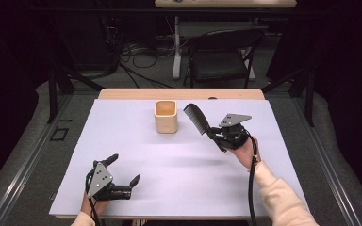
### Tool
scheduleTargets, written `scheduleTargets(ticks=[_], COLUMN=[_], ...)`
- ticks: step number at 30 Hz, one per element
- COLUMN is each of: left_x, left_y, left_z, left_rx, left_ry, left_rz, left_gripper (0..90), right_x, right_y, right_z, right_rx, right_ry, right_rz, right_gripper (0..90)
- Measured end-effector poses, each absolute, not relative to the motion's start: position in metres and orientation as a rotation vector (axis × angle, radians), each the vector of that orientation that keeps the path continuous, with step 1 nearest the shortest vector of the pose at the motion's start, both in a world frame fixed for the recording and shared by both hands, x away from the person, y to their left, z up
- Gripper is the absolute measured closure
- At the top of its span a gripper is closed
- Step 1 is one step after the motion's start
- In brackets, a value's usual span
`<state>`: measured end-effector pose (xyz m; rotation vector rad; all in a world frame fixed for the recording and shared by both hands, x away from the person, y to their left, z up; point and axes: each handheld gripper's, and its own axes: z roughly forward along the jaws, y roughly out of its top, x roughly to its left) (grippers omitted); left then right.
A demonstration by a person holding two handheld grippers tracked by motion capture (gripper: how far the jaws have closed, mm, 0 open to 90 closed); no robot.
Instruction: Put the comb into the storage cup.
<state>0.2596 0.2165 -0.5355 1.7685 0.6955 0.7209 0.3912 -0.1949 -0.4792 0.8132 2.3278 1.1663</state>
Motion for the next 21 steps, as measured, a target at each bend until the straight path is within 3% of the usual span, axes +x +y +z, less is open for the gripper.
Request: scheduleTargets(ticks=[21], left_x=[0.2597], left_y=[0.2179], left_z=[-0.5360], left_rx=[1.769], left_ry=[0.705], left_rz=[0.724], left_gripper=[0.2], right_x=[0.3934], right_y=[-0.1931], right_z=[-0.4756], right_rx=[0.808], right_ry=[2.264], right_rz=[1.214], right_gripper=[72.2])
